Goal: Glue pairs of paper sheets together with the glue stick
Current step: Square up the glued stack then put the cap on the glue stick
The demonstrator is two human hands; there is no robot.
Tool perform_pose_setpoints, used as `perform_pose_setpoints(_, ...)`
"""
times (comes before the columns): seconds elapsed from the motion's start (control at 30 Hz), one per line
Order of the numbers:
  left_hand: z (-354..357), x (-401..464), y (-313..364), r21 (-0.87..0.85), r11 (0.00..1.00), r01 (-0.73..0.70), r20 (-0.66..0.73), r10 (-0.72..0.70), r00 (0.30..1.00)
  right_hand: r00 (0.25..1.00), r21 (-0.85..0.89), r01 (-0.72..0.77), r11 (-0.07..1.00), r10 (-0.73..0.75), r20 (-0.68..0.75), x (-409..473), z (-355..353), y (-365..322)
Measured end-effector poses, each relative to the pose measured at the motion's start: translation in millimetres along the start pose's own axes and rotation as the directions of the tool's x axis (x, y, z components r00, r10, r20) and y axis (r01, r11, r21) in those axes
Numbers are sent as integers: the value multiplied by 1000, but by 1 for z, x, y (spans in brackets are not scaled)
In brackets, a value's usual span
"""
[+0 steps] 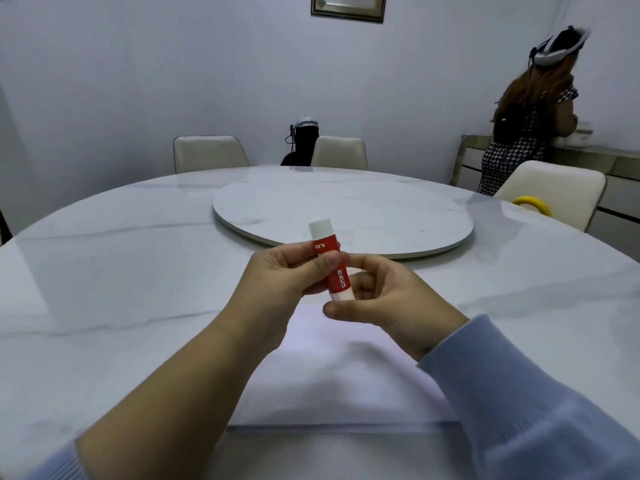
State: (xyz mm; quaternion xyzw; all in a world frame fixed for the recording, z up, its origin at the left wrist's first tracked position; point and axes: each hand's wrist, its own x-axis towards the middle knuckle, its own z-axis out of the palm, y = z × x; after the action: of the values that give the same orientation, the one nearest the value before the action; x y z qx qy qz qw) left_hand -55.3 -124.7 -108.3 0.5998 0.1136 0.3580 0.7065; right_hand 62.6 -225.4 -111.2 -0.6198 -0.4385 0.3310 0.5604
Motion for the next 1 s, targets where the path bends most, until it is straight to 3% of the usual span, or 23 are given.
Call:
perform_pose_setpoints(0.07,-2,-1,2,-9,1000,5,15,-5,1000,992,152,-35,988,16,122,-3,-5,-5)
perform_pose_setpoints(0.13,-1,-2,2,-11,1000,6,21,-5,1000,993,202,-50,978,27,116,-4,-8,-8)
perform_pose_setpoints(0.23,4,-2,1,-16,1000,7,5,-7,1000,994,-67,7,998,-14,-105,1,0,-2)
perform_pose_setpoints(0.3,7,-4,0,-17,1000,20,22,-20,1000,985,-179,17,984,-47,-165,4,6,1)
perform_pose_setpoints(0.43,2,-1,3,9,1000,13,-20,-13,1000,993,134,-38,990,22,118,0,-5,-3)
perform_pose_setpoints(0.53,0,0,4,-4,1000,20,-20,-20,1000,992,271,-58,961,25,122,-2,-10,-4)
perform_pose_setpoints(0.67,3,1,-1,49,999,12,-44,-10,999,977,-160,-15,987,-20,-210,5,5,4)
perform_pose_setpoints(0.73,1,2,0,49,999,22,-31,-21,999,974,-224,5,975,-55,-220,6,7,4)
perform_pose_setpoints(0.8,-3,2,1,34,999,18,-26,-17,1000,995,-31,0,1000,-3,-99,5,3,1)
perform_pose_setpoints(0.9,-4,2,2,10,1000,28,-10,-28,1000,998,324,-67,944,59,36,2,-8,-3)
perform_pose_setpoints(1.0,-1,1,1,10,999,37,-2,-37,999,997,317,-74,946,75,10,2,-9,-1)
